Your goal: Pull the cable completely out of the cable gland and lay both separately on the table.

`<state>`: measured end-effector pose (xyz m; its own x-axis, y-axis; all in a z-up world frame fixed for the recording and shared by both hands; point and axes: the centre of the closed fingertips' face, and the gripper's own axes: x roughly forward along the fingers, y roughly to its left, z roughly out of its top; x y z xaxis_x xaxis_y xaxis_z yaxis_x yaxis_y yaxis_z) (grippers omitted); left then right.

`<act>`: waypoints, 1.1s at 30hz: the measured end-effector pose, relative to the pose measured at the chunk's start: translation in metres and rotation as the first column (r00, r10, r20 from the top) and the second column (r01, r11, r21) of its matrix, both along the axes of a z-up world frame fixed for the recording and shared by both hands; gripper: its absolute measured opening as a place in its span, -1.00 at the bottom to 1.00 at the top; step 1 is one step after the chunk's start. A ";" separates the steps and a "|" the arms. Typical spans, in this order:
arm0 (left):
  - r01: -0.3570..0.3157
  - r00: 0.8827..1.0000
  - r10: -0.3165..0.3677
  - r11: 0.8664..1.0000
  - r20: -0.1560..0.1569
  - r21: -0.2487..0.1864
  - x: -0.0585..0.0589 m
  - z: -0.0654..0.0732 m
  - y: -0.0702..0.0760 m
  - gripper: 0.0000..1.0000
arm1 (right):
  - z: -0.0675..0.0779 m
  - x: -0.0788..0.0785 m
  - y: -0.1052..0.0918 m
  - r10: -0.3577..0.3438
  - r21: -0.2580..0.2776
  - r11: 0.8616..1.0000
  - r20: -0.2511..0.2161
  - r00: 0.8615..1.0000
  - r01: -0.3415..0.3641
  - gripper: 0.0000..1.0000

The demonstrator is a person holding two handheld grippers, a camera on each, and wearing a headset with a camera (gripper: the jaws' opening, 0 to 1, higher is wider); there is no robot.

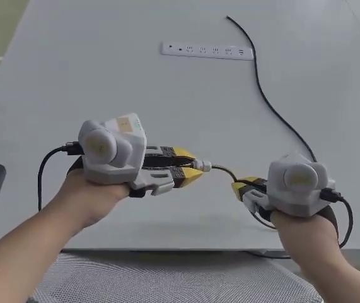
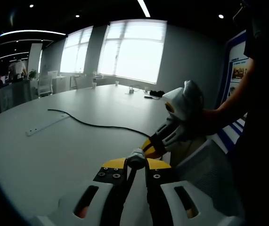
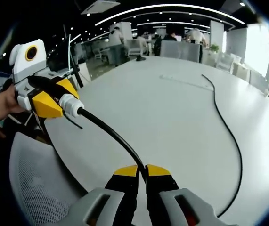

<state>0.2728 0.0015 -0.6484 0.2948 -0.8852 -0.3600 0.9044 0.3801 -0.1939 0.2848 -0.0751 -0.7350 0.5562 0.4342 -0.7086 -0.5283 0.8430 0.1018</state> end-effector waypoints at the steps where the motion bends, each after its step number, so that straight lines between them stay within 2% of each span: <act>1: 0.000 1.000 0.000 1.000 -0.001 0.001 0.000 0.000 0.000 -0.70 | 0.000 0.000 0.000 -0.002 0.002 1.000 -0.002 1.000 0.002 -1.00; 5: -0.005 1.000 0.005 1.000 -0.012 0.001 0.001 -0.001 0.001 -0.70 | -0.001 0.001 0.001 0.010 -0.008 1.000 0.005 1.000 -0.010 -1.00; 7: -0.010 1.000 0.010 1.000 -0.005 0.006 0.002 -0.001 0.002 -0.70 | -0.001 -0.001 0.002 0.019 -0.002 1.000 -0.001 1.000 -0.019 -1.00; 9: -0.017 1.000 0.017 1.000 -0.026 -0.003 0.003 0.000 0.004 -0.70 | 0.001 0.000 0.002 0.034 -0.008 0.999 0.007 0.999 -0.034 -0.99; 14: -0.039 0.999 0.039 0.999 -0.028 -0.005 0.008 -0.001 0.007 -0.70 | 0.007 0.001 0.001 0.076 -0.036 0.997 0.031 0.997 -0.075 -0.98; 21: -0.055 0.998 0.055 0.998 -0.029 -0.021 0.011 0.002 0.008 -0.70 | 0.017 0.003 -0.002 0.097 -0.066 0.993 0.053 0.994 -0.094 -0.97; 26: -0.059 0.998 0.059 0.998 -0.024 -0.020 0.011 0.004 0.010 -0.70 | 0.030 0.004 -0.001 0.126 -0.093 0.989 0.105 0.987 -0.116 -0.85; 29: -0.052 0.998 0.052 0.999 -0.026 -0.011 0.008 0.003 0.011 -0.70 | 0.042 0.000 0.008 0.162 -0.087 0.985 0.126 0.979 -0.152 -0.74; 30: -0.049 0.998 0.049 0.999 -0.030 -0.009 0.007 0.002 0.011 -0.70 | 0.050 0.001 0.013 0.194 -0.098 0.979 0.161 0.968 -0.180 -0.71; 33: -0.043 0.999 0.043 0.999 -0.031 -0.010 0.005 0.002 0.010 -0.70 | 0.061 -0.001 0.022 0.277 -0.163 0.955 0.199 0.940 -0.247 -0.67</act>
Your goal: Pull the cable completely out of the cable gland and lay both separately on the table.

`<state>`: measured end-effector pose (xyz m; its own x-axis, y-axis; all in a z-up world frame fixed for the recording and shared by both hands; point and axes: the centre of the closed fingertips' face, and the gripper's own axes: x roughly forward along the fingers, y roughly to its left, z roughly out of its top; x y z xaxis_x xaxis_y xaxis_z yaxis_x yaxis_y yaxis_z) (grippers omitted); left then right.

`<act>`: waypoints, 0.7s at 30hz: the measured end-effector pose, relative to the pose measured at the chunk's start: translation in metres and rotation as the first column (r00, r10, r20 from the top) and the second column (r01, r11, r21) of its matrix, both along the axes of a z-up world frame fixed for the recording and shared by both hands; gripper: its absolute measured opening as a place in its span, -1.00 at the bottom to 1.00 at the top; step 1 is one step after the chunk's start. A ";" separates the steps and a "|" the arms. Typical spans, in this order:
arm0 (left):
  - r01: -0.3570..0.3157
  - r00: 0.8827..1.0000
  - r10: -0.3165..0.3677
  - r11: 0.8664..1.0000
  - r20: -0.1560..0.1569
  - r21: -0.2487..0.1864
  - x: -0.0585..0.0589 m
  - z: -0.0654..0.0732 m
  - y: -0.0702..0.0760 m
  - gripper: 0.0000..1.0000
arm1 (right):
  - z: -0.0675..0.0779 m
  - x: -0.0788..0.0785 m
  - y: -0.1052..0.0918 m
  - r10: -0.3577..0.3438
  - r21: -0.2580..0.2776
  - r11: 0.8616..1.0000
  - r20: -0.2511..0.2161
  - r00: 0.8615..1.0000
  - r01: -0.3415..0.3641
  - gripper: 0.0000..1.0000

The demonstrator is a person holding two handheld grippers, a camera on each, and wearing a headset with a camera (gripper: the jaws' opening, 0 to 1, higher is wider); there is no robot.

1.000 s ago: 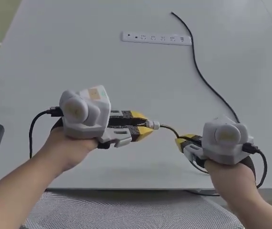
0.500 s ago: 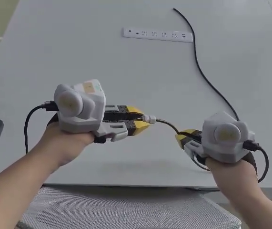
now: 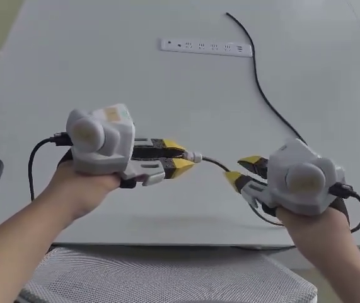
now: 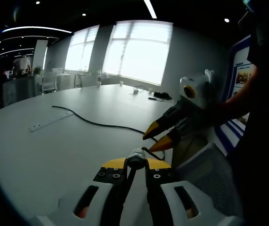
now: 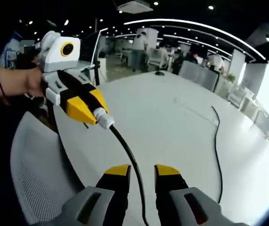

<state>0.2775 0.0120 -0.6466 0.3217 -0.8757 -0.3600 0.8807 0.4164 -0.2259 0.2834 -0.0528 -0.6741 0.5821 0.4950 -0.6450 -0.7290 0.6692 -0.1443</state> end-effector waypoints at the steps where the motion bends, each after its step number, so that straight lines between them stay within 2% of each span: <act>1: 0.002 1.000 -0.002 1.000 -0.001 0.000 -0.001 0.000 0.000 -0.70 | 0.004 -0.001 0.006 0.036 -0.015 0.999 0.022 0.999 -0.036 -0.65; 5: 0.008 1.000 -0.008 1.000 0.000 -0.004 -0.001 0.000 -0.001 -0.70 | 0.012 -0.003 0.024 0.139 -0.084 0.988 0.078 0.987 -0.133 -0.67; 9: 0.017 1.000 -0.017 1.000 0.002 -0.004 -0.003 0.001 -0.002 -0.70 | 0.015 -0.003 0.036 0.204 -0.130 0.973 0.103 0.974 -0.190 -0.68; 17: 0.026 1.000 -0.026 1.000 -0.003 -0.006 -0.006 0.001 -0.002 -0.70 | 0.013 -0.005 0.051 0.268 -0.172 0.953 0.104 0.958 -0.248 -0.78; 21: 0.027 1.000 -0.027 1.000 -0.004 -0.004 -0.006 0.000 -0.003 -0.70 | 0.012 -0.008 0.052 0.311 -0.214 0.935 0.113 0.944 -0.283 -0.86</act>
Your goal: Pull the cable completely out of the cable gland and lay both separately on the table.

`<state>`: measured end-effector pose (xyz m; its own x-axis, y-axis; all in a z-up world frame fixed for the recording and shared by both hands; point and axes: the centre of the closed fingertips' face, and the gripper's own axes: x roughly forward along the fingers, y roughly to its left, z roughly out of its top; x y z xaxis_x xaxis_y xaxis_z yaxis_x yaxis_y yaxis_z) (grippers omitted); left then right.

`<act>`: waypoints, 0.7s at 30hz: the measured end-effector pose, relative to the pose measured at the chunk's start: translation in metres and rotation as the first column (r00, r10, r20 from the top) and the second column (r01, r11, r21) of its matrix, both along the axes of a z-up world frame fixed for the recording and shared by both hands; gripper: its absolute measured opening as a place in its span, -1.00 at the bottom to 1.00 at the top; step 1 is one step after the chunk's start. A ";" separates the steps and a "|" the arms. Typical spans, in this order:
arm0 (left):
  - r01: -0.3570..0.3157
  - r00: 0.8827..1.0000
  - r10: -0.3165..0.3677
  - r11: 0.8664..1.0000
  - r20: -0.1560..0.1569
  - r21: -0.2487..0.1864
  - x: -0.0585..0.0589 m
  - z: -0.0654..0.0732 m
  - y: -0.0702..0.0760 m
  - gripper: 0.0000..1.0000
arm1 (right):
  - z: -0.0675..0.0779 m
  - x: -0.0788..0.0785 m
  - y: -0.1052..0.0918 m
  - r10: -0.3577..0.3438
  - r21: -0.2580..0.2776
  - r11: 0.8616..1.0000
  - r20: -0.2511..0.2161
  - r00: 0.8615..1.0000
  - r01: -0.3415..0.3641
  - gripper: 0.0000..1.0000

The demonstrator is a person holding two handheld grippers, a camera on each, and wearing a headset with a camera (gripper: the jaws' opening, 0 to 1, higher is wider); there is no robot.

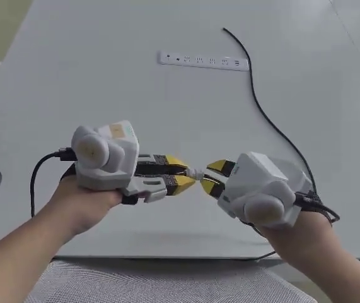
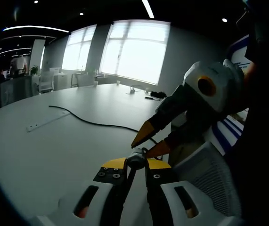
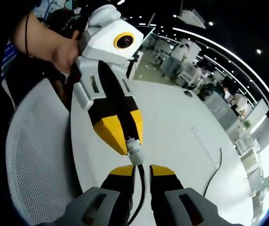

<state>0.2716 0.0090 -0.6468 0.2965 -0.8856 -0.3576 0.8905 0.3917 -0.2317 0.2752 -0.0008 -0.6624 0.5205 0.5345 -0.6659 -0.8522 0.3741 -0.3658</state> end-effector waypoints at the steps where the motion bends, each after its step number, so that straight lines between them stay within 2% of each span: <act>1: -0.002 1.000 0.002 1.000 -0.002 -0.004 0.000 0.000 -0.001 -0.70 | 0.000 -0.001 0.000 0.008 -0.002 1.000 0.002 1.000 -0.008 -0.88; 5: 0.004 1.000 -0.004 1.000 -0.004 -0.001 -0.001 0.000 -0.003 -0.70 | -0.003 -0.001 -0.002 0.024 -0.024 0.999 0.009 1.000 -0.024 -0.98; 11: 0.000 1.000 0.000 1.000 -0.011 -0.004 -0.001 0.000 -0.004 -0.70 | -0.002 -0.002 -0.004 0.027 -0.015 1.000 0.010 1.000 -0.027 -0.99; 21: 0.007 1.000 -0.007 1.000 -0.004 -0.002 -0.005 0.000 -0.010 -0.70 | -0.003 -0.003 -0.010 0.004 0.012 1.000 -0.004 1.000 -0.004 -1.00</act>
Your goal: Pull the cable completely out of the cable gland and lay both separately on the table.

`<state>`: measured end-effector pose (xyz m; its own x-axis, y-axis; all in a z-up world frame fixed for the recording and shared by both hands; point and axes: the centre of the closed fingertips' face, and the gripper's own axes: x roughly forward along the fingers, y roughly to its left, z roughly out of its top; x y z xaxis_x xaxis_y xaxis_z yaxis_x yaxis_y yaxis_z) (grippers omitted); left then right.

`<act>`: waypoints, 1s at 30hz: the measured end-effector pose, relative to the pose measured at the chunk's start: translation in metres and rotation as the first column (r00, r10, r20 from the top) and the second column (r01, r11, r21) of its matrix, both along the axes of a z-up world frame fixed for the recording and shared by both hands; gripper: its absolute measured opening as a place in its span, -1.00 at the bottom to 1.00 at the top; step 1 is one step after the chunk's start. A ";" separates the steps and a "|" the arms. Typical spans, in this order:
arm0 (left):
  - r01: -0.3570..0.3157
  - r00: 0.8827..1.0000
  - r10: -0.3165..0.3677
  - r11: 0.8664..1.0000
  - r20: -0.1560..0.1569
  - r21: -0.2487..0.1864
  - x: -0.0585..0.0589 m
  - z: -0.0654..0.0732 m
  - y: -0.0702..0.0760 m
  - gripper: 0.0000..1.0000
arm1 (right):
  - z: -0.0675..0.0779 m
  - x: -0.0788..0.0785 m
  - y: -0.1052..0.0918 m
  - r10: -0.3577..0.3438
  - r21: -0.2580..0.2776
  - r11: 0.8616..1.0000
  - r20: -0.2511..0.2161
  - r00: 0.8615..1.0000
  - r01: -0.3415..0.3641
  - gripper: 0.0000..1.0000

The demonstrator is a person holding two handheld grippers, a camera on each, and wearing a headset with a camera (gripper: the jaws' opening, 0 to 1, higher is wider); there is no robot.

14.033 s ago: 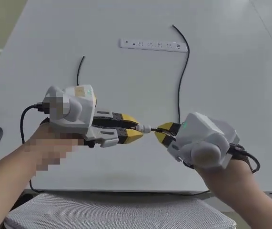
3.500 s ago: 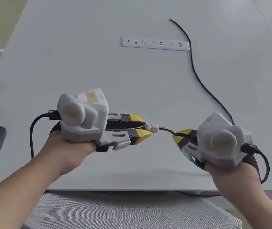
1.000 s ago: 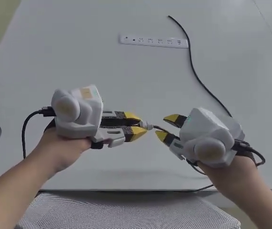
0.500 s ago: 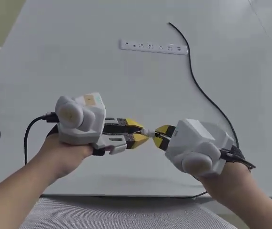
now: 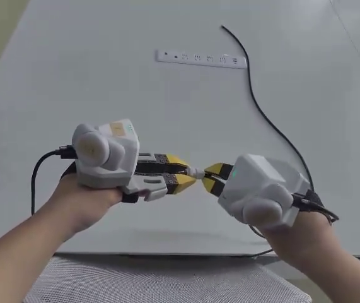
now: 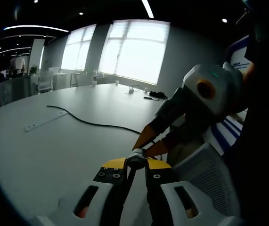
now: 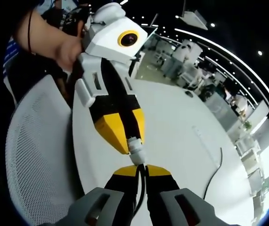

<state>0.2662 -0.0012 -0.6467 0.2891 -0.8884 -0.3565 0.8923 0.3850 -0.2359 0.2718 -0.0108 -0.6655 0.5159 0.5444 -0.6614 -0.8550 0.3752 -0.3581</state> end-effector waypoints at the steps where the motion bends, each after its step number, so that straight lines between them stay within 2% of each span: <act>1: 0.000 1.000 0.000 1.000 0.000 0.001 0.000 0.000 0.000 -0.70 | 0.000 0.000 -0.001 -0.006 0.008 1.000 -0.006 1.000 0.006 -1.00; 5: 0.000 1.000 0.000 1.000 0.003 0.001 -0.001 0.000 -0.002 -0.70 | 0.000 0.000 -0.003 -0.042 0.049 0.998 -0.036 0.998 0.044 -1.00; 12: -0.007 1.000 0.007 1.000 0.005 0.002 -0.001 0.000 -0.001 -0.70 | -0.002 0.001 -0.006 -0.068 0.061 0.996 -0.049 0.997 0.071 -1.00; 19: -0.009 1.000 0.009 1.000 0.012 0.004 -0.001 0.000 -0.002 -0.70 | -0.002 0.002 -0.008 -0.104 0.104 0.988 -0.076 0.992 0.112 -1.00; 22: -0.013 1.000 0.013 1.000 0.012 0.004 0.000 0.001 -0.001 -0.70 | -0.004 0.003 -0.012 -0.120 0.099 0.987 -0.077 0.990 0.128 -1.00; 24: -0.013 1.000 0.013 1.000 0.013 0.005 -0.001 0.001 0.000 -0.70 | -0.006 0.004 -0.017 -0.144 0.110 0.982 -0.102 0.984 0.155 -1.00; 27: -0.015 1.000 0.015 1.000 0.013 0.003 0.000 0.001 0.000 -0.70 | -0.010 0.006 -0.024 -0.170 0.111 0.977 -0.115 0.979 0.182 -1.00; 30: -0.015 1.000 0.015 1.000 0.012 -0.003 0.000 0.002 0.000 -0.70 | -0.013 0.007 -0.031 -0.220 0.141 0.960 -0.158 0.963 0.243 -1.00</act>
<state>0.2664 -0.0015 -0.6448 0.3070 -0.8848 -0.3505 0.8889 0.3981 -0.2265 0.2793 -0.0422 -0.6782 0.5487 0.5242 -0.6513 -0.7752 0.6107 -0.1616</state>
